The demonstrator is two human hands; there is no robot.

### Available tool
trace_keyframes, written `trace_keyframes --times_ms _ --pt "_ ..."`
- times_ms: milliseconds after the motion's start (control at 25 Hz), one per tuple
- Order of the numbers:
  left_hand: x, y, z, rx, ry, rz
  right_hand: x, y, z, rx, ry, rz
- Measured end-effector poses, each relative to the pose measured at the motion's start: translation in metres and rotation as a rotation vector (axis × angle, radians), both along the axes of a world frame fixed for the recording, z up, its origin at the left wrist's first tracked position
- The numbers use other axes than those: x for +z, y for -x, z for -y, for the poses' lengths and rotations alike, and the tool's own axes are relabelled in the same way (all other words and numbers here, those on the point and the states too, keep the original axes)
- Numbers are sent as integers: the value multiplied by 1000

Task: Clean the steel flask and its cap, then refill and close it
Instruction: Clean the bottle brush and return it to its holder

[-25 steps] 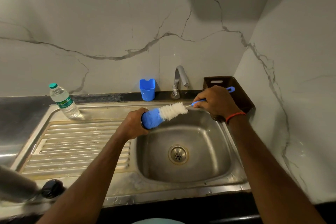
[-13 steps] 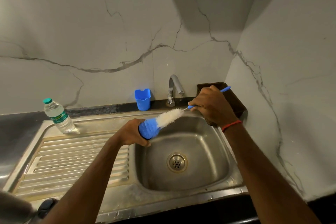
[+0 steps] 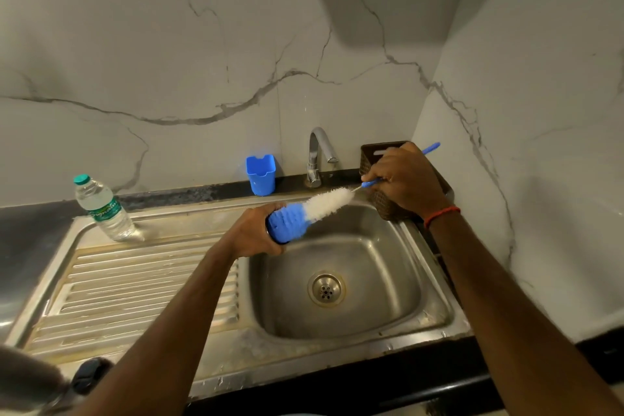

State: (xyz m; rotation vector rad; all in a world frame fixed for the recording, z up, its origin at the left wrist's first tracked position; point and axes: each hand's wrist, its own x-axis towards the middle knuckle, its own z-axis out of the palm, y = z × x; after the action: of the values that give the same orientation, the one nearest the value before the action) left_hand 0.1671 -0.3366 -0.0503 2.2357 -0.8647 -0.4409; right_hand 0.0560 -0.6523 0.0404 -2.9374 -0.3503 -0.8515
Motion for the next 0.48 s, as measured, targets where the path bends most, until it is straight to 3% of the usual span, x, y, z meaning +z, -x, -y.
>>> trace_keyframes --times_ms 80,160,240,400,480 --pt "-1 1 5 -13 -2 -36 2 -1 -2 40 34 171" --pt "-3 4 7 -14 34 -55 2 1 -2 50 105 186" --pt "-7 5 7 8 92 -48 5 7 0 7 119 -52" --pt "-2 7 14 14 157 -5 17 20 8 -104 -327 -830" --pt "2 7 18 -12 151 -18 17 19 15 -96 -295 -831"
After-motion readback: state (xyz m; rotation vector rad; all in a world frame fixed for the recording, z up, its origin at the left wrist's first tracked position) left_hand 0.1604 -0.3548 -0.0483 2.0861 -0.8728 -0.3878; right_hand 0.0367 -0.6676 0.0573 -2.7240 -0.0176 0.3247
